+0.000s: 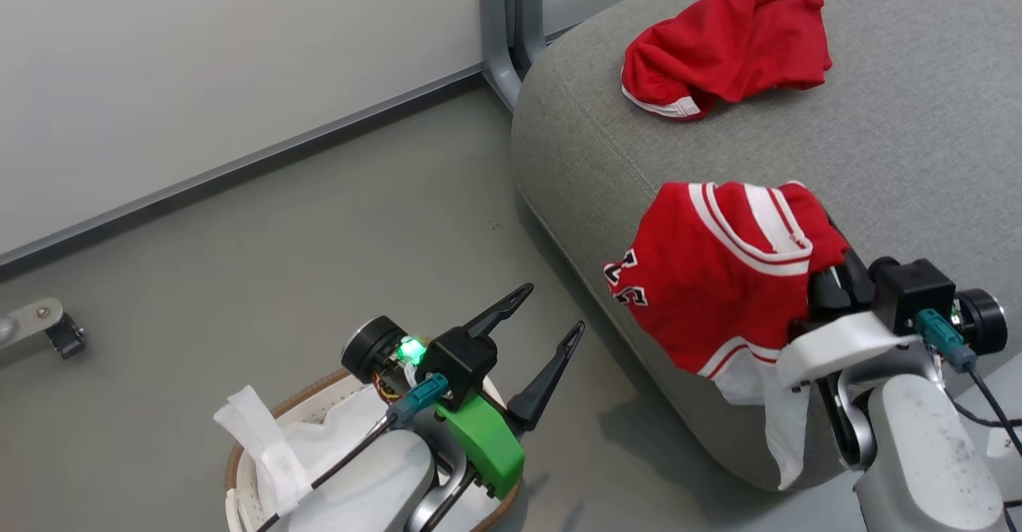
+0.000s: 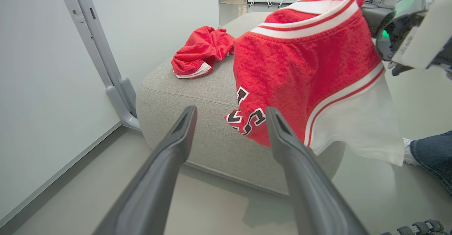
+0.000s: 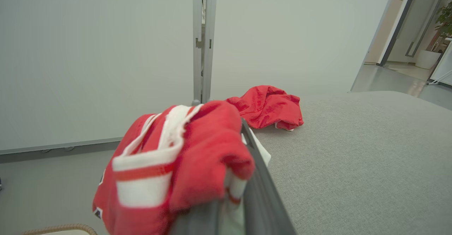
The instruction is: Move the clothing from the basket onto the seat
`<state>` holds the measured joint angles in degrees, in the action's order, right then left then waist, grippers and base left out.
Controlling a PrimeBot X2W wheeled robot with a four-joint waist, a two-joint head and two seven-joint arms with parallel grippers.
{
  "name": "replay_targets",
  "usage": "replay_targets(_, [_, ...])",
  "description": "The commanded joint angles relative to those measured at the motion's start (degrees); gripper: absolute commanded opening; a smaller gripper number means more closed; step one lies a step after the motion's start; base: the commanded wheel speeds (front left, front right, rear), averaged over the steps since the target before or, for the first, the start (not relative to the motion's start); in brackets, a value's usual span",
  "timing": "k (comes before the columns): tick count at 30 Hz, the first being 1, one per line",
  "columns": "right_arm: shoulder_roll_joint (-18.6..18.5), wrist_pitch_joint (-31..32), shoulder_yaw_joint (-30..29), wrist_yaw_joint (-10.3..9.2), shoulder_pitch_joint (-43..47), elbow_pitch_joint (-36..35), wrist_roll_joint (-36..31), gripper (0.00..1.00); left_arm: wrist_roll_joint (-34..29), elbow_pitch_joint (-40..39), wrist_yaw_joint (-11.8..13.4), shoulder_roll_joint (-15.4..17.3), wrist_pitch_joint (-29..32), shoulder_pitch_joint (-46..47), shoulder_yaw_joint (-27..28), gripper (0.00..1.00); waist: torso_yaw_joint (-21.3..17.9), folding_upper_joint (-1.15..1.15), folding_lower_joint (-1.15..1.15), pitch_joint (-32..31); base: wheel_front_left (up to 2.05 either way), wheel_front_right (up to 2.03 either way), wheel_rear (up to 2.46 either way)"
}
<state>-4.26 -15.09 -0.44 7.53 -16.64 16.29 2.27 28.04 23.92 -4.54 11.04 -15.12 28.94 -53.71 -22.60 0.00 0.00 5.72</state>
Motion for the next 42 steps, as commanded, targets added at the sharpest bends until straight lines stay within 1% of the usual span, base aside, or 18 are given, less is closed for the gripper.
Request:
replay_targets(1, [0.08,-0.11,-0.29,-0.08,-1.83,0.59,-0.29,0.00,-0.64,-0.25,-0.25,-0.09,-0.04,0.27,0.43,1.00,0.98,0.00,0.00,1.09,0.00,0.00,0.00])
replay_targets(3, [-0.34,-0.11,-0.44,-0.08,-4.26,1.96,-0.21,0.00,-1.08,-0.58,-0.22,-0.03,-0.04,0.75,0.94,1.00,1.75,0.00,0.00,2.18,0.00,0.00,0.00])
replay_targets(7, [-1.91,-0.12,-1.09,-0.08,-11.90,5.19,0.73,0.00,-1.42,-2.05,0.89,0.45,-0.04,1.61,3.20,1.00,3.25,0.00,0.00,5.61,0.00,0.00,0.00])
replay_targets(10, [-3.61,-0.12,-1.54,-0.08,-18.95,8.09,1.33,0.00,-2.06,-3.30,1.34,0.92,-0.04,2.14,4.67,1.00,4.76,0.00,0.00,8.54,0.00,0.00,0.00])
replay_targets(13, [-6.08,0.62,-2.29,-0.08,-26.60,11.07,2.91,0.00,-2.76,-4.35,1.50,1.41,-0.04,3.15,5.17,1.00,6.37,0.00,0.00,11.70,0.00,0.00,0.00])
replay_targets(15, [-8.08,1.78,-2.89,-0.08,-32.18,13.16,4.75,0.00,-3.62,-4.70,1.61,1.95,-0.04,3.96,5.29,1.00,7.47,0.00,0.00,14.03,0.00,0.00,0.00])
replay_targets(19, [-13.47,4.21,-4.13,-0.07,-42.09,16.88,6.31,0.00,-5.60,-5.68,1.88,2.60,0.04,6.17,4.94,1.00,10.01,0.00,0.00,18.85,0.00,0.00,0.00])
replay_targets(21, [-15.98,5.32,-5.47,-0.08,-46.24,18.13,6.82,0.00,-6.25,-6.31,2.10,2.96,0.24,7.03,4.74,1.00,11.42,0.00,0.00,21.09,0.00,0.00,0.00])
replay_targets(24, [-20.80,7.14,-8.12,-0.08,-51.66,20.93,7.18,0.00,-7.59,-7.35,2.03,3.47,0.71,8.48,4.01,1.00,13.72,0.00,0.00,24.61,0.00,0.00,0.00])
replay_targets(28, [-25.71,8.51,-12.04,-0.07,-55.07,25.78,5.56,0.00,-9.05,-9.03,1.80,2.87,0.92,9.84,2.76,1.00,16.74,0.00,0.00,28.30,0.00,0.00,0.00])
replay_targets(29, [-27.07,8.32,-13.32,-0.08,-55.42,27.11,4.87,0.00,-9.21,-9.54,1.70,2.61,0.96,10.20,2.61,1.00,17.54,0.00,0.00,29.09,0.00,0.00,0.00])
replay_targets(31, [-28.64,7.51,-16.09,-0.08,-54.73,29.96,3.59,0.00,-9.44,-10.13,1.67,2.11,0.97,10.95,2.29,1.00,18.59,0.00,0.00,30.35,0.00,0.00,0.00])
replay_targets(34, [-28.10,6.03,-19.89,-0.07,-52.52,34.81,2.21,0.00,-9.52,-10.45,1.57,1.74,1.00,11.24,1.80,1.00,19.29,0.00,0.00,31.90,0.00,0.00,0.00])
replay_targets(39, [-26.93,2.83,-24.83,-0.08,-49.43,41.25,-0.82,0.00,-9.82,-10.38,1.49,2.07,1.09,11.89,1.21,1.00,19.49,0.00,0.00,33.51,0.00,0.00,0.00])
replay_targets(42, [-25.68,1.64,-26.50,-0.08,-48.54,43.59,-2.80,0.00,-9.31,-10.24,1.19,2.38,1.21,11.79,1.09,1.00,19.06,0.00,0.00,33.77,0.00,0.00,0.00])
